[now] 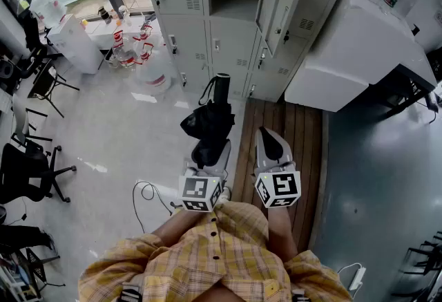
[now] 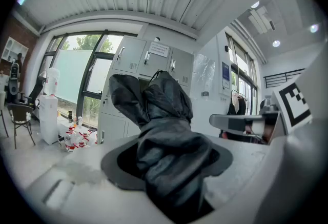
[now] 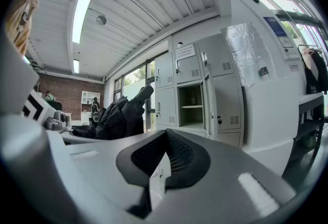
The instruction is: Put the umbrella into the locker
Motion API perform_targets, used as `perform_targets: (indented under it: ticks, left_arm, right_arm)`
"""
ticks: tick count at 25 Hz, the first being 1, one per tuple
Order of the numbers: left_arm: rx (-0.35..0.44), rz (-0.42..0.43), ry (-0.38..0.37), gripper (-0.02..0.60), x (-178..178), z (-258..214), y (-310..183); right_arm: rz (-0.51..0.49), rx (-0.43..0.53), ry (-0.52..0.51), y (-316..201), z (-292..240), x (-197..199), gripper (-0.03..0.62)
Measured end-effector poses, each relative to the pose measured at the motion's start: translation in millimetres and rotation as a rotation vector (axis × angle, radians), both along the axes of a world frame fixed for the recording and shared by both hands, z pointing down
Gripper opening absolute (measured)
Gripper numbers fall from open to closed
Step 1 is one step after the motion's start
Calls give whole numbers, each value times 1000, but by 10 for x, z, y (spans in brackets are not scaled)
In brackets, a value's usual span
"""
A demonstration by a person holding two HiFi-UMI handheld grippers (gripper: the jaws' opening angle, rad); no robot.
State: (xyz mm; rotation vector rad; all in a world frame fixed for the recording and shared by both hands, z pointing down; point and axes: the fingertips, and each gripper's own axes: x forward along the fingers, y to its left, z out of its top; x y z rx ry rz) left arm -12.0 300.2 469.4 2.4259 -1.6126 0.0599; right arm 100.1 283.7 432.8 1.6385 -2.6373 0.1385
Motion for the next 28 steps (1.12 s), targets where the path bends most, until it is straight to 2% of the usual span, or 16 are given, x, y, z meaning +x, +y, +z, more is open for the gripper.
perform_targets:
  ticks: [7,15,22,28]
  left_arm:
    - [9,-18,-22,262,103,40,-47]
    - [17,-48,-55,262,27,33,-104]
    - [29,-39,-46,262,50,58,-432]
    - [20,-29,-17,262,60,194,-970]
  right_arm:
    - [-18,22,-26,-73,3,146,-14]
    - [-28,26,-78,-181,36,129,-12]
    - [-41,23,-76,-473,69,52,-12]
    - [-58,-6,-41,-938,185,-21,-12]
